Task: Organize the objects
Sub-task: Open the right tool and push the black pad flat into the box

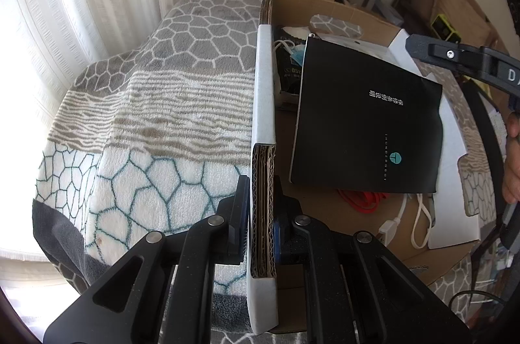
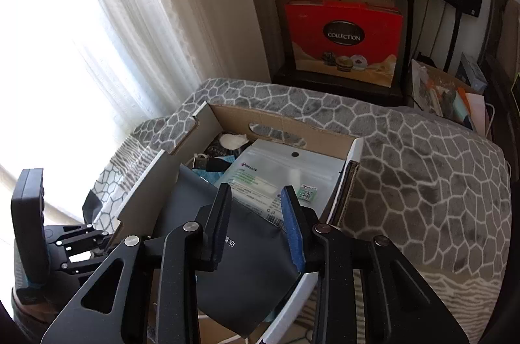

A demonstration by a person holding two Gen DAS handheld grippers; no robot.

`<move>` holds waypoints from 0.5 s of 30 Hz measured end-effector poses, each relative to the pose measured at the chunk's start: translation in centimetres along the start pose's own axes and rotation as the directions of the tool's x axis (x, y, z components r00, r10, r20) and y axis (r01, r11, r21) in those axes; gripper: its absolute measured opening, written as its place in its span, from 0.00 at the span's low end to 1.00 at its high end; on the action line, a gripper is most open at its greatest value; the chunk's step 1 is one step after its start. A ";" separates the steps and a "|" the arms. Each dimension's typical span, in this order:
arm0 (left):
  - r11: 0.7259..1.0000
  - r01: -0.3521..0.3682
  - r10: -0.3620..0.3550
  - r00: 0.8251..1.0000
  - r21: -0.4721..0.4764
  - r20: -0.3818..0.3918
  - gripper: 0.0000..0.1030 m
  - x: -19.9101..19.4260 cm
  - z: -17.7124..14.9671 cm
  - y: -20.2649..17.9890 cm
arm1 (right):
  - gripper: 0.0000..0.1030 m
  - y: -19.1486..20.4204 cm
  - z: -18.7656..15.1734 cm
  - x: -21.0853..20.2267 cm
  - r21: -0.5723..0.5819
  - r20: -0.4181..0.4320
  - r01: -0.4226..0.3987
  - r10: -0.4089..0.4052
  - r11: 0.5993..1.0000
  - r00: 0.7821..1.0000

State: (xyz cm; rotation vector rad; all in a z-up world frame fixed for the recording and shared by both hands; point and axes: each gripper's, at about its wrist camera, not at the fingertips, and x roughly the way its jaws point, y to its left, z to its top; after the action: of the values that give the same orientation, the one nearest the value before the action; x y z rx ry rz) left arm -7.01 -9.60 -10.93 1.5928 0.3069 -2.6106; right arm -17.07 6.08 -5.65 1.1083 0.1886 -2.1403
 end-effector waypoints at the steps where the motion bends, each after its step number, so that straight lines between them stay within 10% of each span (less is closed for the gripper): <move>1: 1.000 -0.001 0.001 1.000 0.001 0.000 0.10 0.0 0.0 -0.1 | 0.28 0.3 -0.1 0.4 -0.010 -0.010 0.001 -0.001 1.000 1.000; 15: 1.000 0.000 0.000 1.000 0.000 0.000 0.10 0.1 0.1 0.2 | 0.26 2.1 -2.3 0.8 -0.110 -0.059 -0.027 0.021 0.994 0.998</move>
State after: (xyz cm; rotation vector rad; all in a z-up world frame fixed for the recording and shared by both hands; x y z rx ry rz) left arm -7.14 -9.86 -11.03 1.5933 0.3077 -2.6103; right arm -14.48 5.11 -7.31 1.1030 0.3160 -2.0520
